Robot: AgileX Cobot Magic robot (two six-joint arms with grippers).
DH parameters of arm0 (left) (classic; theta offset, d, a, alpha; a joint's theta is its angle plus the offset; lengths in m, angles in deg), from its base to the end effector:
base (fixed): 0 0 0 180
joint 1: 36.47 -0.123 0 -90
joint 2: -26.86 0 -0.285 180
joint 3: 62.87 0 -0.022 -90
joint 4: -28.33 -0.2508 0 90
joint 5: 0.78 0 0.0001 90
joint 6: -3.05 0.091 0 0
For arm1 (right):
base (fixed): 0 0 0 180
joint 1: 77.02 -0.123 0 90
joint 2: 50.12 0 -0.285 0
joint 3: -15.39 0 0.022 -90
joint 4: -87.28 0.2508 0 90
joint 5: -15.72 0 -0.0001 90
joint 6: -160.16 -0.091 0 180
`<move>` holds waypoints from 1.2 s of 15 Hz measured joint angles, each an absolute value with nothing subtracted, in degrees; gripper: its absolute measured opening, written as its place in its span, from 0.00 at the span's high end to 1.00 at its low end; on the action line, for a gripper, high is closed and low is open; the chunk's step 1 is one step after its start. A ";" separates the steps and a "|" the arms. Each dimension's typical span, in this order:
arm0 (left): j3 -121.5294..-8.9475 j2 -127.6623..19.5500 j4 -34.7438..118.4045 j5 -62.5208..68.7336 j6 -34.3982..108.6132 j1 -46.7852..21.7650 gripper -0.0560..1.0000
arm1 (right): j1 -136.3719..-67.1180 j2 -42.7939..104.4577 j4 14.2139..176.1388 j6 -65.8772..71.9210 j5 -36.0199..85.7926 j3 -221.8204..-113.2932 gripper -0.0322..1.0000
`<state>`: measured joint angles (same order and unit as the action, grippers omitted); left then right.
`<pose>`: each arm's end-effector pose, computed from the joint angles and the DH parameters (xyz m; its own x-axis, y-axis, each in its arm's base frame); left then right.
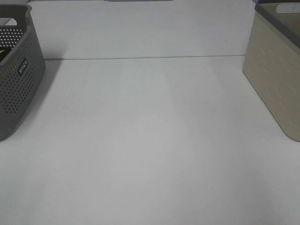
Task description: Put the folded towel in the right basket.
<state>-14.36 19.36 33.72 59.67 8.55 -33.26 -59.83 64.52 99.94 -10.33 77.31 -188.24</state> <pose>-0.0061 -0.0071 0.2783 -0.4363 0.0739 -0.8968 0.1507 0.9885 0.0081 0.3986 -0.1049 0.3207 -0.8542 0.2032 -0.4787 0.1530 0.9780 0.1420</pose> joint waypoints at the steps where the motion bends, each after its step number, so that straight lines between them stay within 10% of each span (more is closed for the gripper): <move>1: -14.36 19.36 33.72 59.67 8.55 -33.26 0.02 | -61.26 63.72 100.17 -10.33 78.11 -188.24 0.34; 10: -14.36 19.36 33.72 59.67 8.55 -33.26 0.02 | -77.59 50.54 95.53 -17.43 85.33 -186.46 0.34; 18: -14.36 19.36 33.72 59.67 8.55 -33.26 0.02 | -77.59 20.23 91.64 -18.18 85.51 -153.51 0.34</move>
